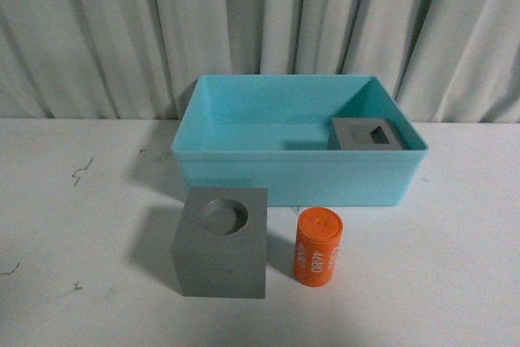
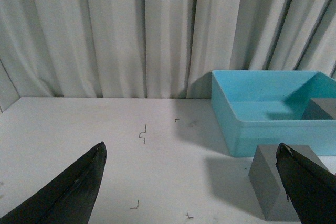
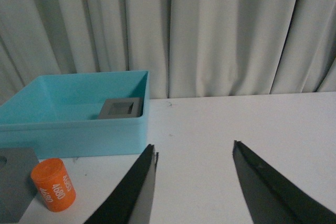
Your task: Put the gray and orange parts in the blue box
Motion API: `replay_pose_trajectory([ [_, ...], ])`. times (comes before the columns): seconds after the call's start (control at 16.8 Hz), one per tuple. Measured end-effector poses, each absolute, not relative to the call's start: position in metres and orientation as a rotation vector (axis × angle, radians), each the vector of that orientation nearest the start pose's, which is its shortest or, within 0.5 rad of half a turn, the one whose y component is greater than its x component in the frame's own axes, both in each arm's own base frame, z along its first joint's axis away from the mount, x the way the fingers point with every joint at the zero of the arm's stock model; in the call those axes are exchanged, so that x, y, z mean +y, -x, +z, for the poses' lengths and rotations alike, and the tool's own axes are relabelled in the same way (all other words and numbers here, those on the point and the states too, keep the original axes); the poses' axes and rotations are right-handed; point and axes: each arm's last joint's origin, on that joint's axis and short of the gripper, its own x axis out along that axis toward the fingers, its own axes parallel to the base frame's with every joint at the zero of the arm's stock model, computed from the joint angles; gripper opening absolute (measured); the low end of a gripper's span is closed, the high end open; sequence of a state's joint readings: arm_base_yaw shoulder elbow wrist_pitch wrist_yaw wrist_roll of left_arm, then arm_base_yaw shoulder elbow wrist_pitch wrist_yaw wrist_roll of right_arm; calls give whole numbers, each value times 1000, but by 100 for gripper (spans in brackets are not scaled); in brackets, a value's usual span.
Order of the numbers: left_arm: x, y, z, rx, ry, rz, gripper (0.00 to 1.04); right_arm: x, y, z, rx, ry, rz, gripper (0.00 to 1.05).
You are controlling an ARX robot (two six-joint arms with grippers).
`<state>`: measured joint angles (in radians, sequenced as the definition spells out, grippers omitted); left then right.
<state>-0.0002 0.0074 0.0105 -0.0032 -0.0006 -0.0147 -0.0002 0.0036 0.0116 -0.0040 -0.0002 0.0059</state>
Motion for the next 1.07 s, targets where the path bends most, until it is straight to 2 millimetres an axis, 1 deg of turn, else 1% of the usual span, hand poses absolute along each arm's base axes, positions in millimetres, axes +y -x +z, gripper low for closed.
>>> replay_pose_trajectory([
  [0.06,0,-98,166,1,15,0,98,0,-97,167,-4,-6,0,55],
  [0.12,0,-98,166,1,15,0,98,0,-97,167,-4,-6,0,57],
  [0.18,0,-98,166,0,15,0,98,0,-97,167,-4,-6,0,63],
  [0.24,0,-98,166,1,15,0,98,0,-97,167,-4,-6,0,74],
  [0.36,0,-98,166,2,15,1,98,0,-97,167,-4,-6,0,99],
  [0.42,2,-98,166,273,124,98,98,0,-97,167,-3,-6,-1,98],
  [0.48,11,-111,176,460,251,221,98,0,-97,167,-6,-6,0,98],
  [0.54,16,-150,202,463,418,198,98,0,-97,167,-2,-6,0,98],
  [0.6,-17,-207,214,509,421,39,98,0,-97,167,-4,-6,0,98],
  [0.66,-77,-235,204,564,428,-62,98,0,-97,167,-4,-6,0,98],
  [0.72,-115,-258,186,621,416,-91,98,0,-97,167,-4,-6,0,98],
  [0.78,-125,-275,171,625,387,-80,98,0,-97,167,-4,-6,0,98],
  [1.07,-129,-283,163,632,361,-84,98,0,-97,167,-4,-6,0,98],
])
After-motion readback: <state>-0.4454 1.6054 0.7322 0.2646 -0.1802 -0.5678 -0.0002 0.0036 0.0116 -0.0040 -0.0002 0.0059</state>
